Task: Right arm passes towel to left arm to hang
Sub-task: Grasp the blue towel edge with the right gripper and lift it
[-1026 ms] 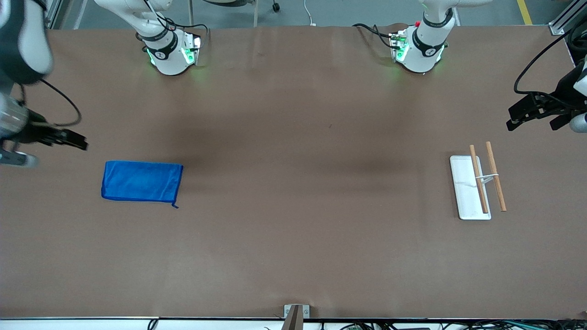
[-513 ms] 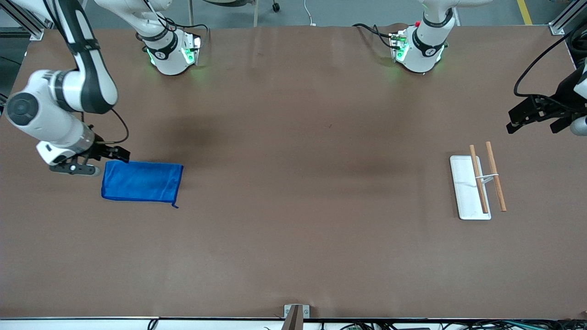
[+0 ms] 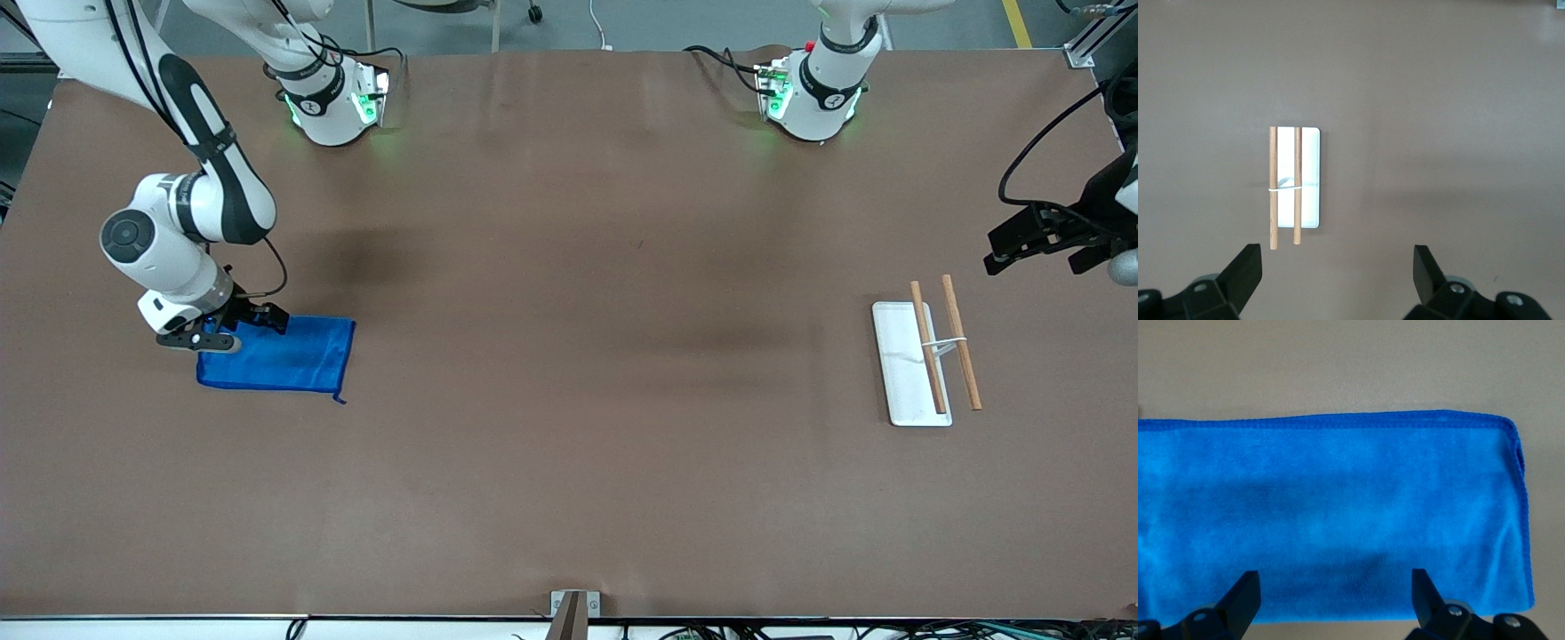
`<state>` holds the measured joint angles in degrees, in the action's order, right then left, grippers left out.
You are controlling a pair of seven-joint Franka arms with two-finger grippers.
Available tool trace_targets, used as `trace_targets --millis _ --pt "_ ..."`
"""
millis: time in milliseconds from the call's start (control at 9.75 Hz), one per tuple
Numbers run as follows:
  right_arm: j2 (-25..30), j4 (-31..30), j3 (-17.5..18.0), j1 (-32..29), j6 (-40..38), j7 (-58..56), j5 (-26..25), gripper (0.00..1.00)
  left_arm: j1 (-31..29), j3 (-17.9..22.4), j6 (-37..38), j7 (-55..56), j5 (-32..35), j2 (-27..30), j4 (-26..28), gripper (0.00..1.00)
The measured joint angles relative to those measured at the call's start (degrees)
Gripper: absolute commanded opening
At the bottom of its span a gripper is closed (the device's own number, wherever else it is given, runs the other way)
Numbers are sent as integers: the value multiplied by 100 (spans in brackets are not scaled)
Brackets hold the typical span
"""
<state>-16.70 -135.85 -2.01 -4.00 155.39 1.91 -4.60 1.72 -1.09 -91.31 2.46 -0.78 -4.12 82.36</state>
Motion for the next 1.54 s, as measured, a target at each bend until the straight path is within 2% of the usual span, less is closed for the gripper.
trace_targets --millis 410,821,923,1128,1231,1538 --pt "-405 -9 0 0 594 0 0 100 0 -7 33 -20 -147 170 117 100" --pt "-559 -9 -4 -1 846 -48 0 97 8 -30 -61 -26 -147 171 159 100" --pt "-601 -9 -4 -1 951 -88 0 81 13 -47 -61 -28 -147 172 202 100" --pt "-664 -7 -1 -1 1086 -132 0 22 15 -112 -61 -28 -147 172 282 100" --pt "-642 -3 -7 -2 1091 -135 0 1 15 -120 -61 -28 -147 173 301 100" --pt "-631 14 -23 -16 1091 -135 0 0 12 -120 -61 -28 -147 178 325 100"
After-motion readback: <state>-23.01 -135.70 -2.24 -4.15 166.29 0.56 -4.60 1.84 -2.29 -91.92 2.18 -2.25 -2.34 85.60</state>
